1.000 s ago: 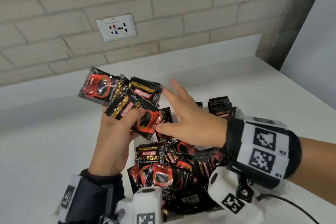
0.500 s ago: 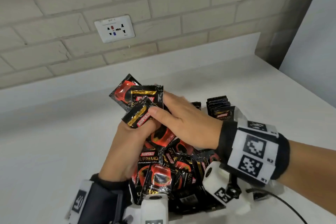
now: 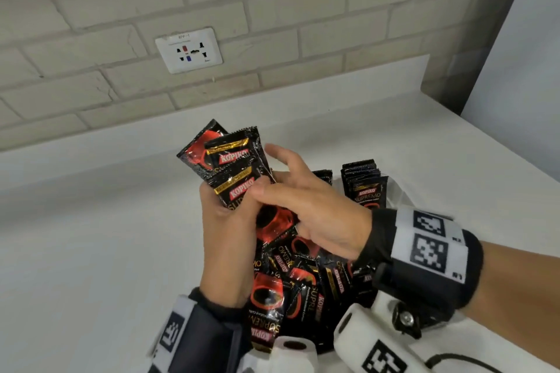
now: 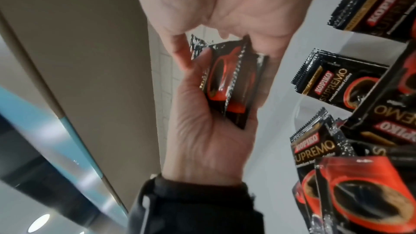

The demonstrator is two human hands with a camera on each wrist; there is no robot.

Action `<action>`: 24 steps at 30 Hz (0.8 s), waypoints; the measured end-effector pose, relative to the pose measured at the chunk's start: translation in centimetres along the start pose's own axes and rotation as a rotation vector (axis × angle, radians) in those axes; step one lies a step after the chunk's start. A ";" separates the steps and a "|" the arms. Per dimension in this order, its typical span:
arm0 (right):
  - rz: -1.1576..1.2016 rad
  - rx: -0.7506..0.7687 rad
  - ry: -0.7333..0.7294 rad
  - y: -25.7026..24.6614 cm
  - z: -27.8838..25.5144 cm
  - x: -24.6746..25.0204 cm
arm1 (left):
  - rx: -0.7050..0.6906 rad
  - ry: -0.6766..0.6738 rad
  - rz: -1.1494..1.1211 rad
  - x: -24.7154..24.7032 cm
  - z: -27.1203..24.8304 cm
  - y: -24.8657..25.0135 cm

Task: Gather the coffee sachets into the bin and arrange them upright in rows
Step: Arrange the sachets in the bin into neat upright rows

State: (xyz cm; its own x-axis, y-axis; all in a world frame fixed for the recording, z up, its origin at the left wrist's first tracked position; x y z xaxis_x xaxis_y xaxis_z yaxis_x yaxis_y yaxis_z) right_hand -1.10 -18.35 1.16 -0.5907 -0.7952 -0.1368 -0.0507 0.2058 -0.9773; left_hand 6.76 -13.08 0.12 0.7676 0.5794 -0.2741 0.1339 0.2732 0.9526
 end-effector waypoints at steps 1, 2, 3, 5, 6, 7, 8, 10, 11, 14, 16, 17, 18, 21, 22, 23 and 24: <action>-0.029 0.011 0.007 0.0 0.0 0.2 | -0.001 0.018 -0.014 0.1 0.1 -0.1; -0.070 0.023 0.012 0.0 0.0 0.3 | 0.003 0.033 -0.036 0.1 0.1 -0.3; -0.104 0.035 0.013 0.0 0.1 0.4 | 0.012 0.043 -0.057 0.1 0.0 -0.5; -0.140 0.052 0.017 0.1 0.0 0.5 | 0.035 0.043 -0.077 0.1 -0.1 -0.8; -0.158 0.062 0.030 0.3 0.0 0.5 | 0.044 0.034 -0.078 0.1 -0.2 -0.9; -0.176 0.072 0.050 0.4 0.1 0.6 | 0.060 0.010 -0.088 0.0 -0.3 -0.9; -0.176 0.074 0.066 0.5 0.0 0.7 | 0.086 -0.018 -0.112 -0.1 -0.3 -1.1; -0.098 0.051 0.077 0.9 0.0 0.8 | 0.183 -0.073 -0.242 -0.2 -0.5 -1.4; -0.053 0.031 0.081 1.3 0.1 1.0 | 0.233 -0.089 -0.317 -0.2 -0.5 -1.6; 0.060 -0.023 0.080 2.0 0.2 1.4 | 0.289 -0.084 -0.439 0.2 -0.6 -2.1; 0.061 -0.035 0.098 2.3 0.2 1.7 | 0.325 -0.085 -0.478 0.1 -0.7 -2.5; 0.038 -0.036 0.114 2.4 0.3 1.9 | 0.346 -0.097 -0.495 -0.1 -0.9 -2.6; 0.008 -0.034 0.127 2.5 0.3 1.9 | 0.359 -0.102 -0.512 -0.3 -1.0 -2.8; -0.129 -0.024 0.156 2.6 0.4 2.0 | 0.326 -0.064 -0.503 -0.2 -0.9 -3.0; -0.176 -0.018 0.161 2.5 0.5 1.9 | 0.298 -0.024 -0.471 0.1 -0.7 -3.0; -0.221 -0.012 0.170 2.4 0.5 1.9 | 0.269 0.000 -0.440 0.2 -0.5 -2.9; -0.260 -0.008 0.179 2.3 0.5 2.0 | 0.240 0.012 -0.407 0.4 -0.4 -2.9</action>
State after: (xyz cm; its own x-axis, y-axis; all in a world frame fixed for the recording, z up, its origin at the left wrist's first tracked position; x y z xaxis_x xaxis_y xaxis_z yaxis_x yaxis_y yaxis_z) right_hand -2.00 -19.74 -1.41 -0.6893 -0.7091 0.1485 -0.2246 0.0142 -0.9744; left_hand 6.45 -13.34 -2.76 0.6151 0.4713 -0.6321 0.5649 0.2959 0.7703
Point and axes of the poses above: each hand's wrist, its own z-axis towards the middle knuckle, its own x-axis out of the back of the hand, y = z × x, the point moved 6 cm from there along z, towards the middle knuckle, and after that the axes turned 5 degrees about -x, right-handed, at the moved point
